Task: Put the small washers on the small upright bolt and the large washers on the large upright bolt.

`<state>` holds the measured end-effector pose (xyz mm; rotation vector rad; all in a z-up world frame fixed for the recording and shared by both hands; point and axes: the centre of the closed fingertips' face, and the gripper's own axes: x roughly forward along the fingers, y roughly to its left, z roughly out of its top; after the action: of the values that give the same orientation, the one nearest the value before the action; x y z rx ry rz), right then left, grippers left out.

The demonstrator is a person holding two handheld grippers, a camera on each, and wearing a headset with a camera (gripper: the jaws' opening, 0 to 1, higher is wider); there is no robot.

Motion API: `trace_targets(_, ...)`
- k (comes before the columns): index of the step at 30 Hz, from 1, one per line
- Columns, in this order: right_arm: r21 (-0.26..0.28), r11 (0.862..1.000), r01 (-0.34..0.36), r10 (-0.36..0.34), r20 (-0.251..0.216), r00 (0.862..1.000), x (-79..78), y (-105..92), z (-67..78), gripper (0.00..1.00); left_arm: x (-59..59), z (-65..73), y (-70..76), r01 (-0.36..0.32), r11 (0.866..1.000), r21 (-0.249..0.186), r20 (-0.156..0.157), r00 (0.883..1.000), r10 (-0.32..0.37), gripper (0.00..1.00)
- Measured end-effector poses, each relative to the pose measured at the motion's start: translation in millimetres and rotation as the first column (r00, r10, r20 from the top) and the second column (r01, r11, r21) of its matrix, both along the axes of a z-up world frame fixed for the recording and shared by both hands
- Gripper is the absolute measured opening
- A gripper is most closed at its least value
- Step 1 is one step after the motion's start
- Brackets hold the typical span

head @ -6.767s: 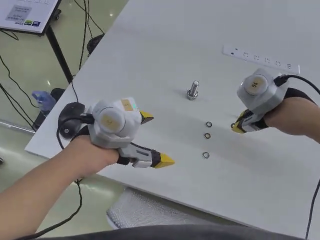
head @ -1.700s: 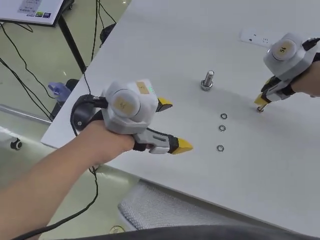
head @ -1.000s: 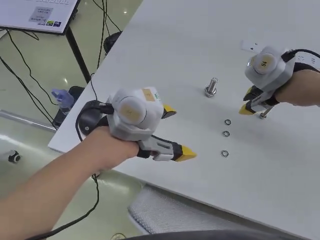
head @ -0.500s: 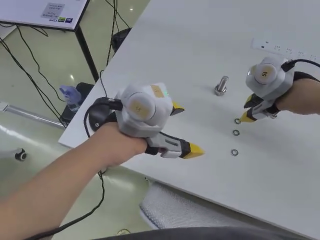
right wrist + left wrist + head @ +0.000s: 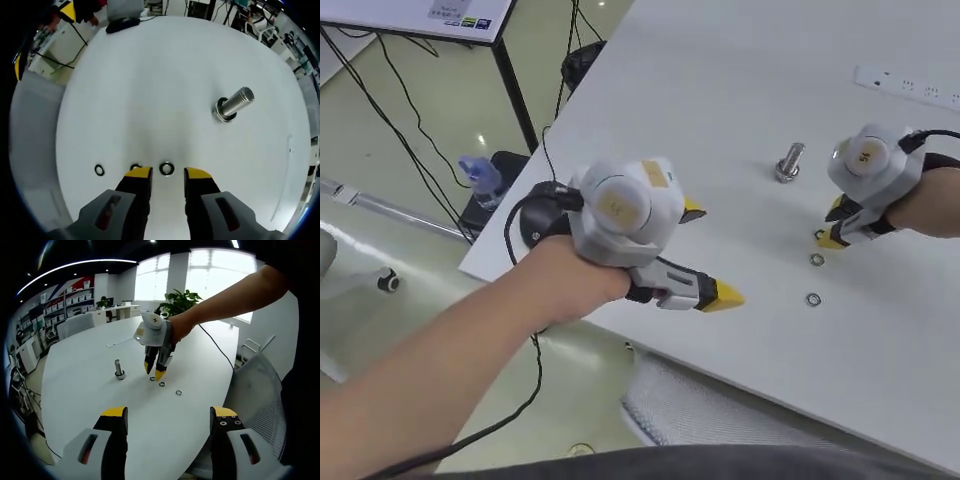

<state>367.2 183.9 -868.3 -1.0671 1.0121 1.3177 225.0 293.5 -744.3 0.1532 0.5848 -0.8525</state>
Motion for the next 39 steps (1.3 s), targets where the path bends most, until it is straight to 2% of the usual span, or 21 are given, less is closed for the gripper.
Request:
trace_targets(9, -0.012, 1.000, 0.005, -0.005, 0.000, 1.000, 0.4, 0.1, -3.3, 0.26, -2.6, -0.7, 3.6, -0.004, 1.000, 0.002, -0.004, 1.000, 0.004, 0.65)
trace_targets(14, 0.006, 1.000, 0.026, -0.026, -0.019, 0.999, 2.1, 1.4, -2.2, 0.25, -5.1, -0.6, 2.0, -0.002, 1.000, -0.004, -0.006, 1.000, 0.002, 0.64)
trace_targets(19, 0.000, 1.000, 0.019, -0.019, -0.010, 1.000, 1.4, 2.3, -2.7, 0.25, -4.7, 1.0, 1.8, -0.004, 1.000, -0.009, -0.002, 1.000, 0.004, 0.64)
trace_targets(31, -0.013, 1.000, 0.010, -0.010, 0.005, 1.000, -5.1, 4.3, -4.5, 0.14, -5.6, 3.9, 0.0, -0.002, 1.000, -0.016, 0.003, 1.000, 0.002, 0.63)
trace_targets(39, -0.018, 0.998, 0.053, -0.053, -0.007, 0.999, -5.1, 3.7, -3.9, 0.13, -4.9, 6.9, 0.6, -0.007, 1.000, -0.013, 0.009, 1.000, 0.007, 0.63)
